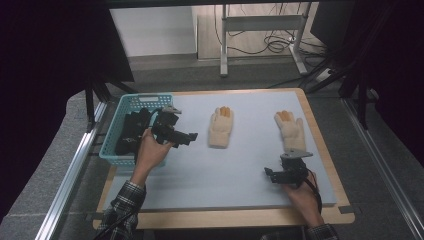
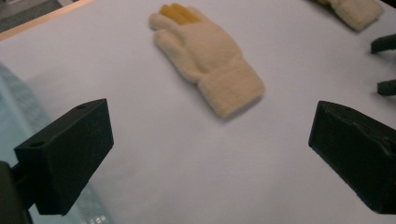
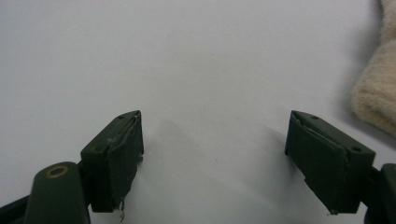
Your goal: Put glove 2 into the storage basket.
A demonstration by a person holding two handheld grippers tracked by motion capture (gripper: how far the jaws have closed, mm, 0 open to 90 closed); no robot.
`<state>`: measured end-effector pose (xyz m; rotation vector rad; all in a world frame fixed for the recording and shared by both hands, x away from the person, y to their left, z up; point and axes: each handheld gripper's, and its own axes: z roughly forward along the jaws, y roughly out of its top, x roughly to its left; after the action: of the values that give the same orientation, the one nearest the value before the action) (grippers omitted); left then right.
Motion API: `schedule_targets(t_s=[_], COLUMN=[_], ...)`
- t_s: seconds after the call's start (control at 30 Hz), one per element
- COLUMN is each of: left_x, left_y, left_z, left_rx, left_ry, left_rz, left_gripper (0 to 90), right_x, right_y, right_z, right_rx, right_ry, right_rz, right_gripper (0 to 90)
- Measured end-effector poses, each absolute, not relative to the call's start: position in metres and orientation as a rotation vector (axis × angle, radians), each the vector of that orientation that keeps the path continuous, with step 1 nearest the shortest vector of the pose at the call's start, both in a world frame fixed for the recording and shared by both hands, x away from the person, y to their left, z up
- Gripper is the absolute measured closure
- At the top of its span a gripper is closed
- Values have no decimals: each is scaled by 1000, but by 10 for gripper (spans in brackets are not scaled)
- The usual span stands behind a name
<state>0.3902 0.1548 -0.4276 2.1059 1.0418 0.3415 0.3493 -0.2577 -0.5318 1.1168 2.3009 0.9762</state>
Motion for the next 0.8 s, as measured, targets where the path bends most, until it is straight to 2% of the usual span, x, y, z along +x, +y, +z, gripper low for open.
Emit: schedule_targets(t_s=[0.33, 0.8], left_x=[360, 332], left_y=[126, 124], left_z=[-449, -484], left_rx=[2156, 2164], left_ry=[940, 949], left_rz=[367, 335], left_gripper=[0, 0], right_x=[349, 349], right_y=[-258, -258], right_z=[-532, -532], right_rx=[1118, 1117], right_ry=[2301, 2300], right_rz=[977, 975], right_gripper=[191, 191])
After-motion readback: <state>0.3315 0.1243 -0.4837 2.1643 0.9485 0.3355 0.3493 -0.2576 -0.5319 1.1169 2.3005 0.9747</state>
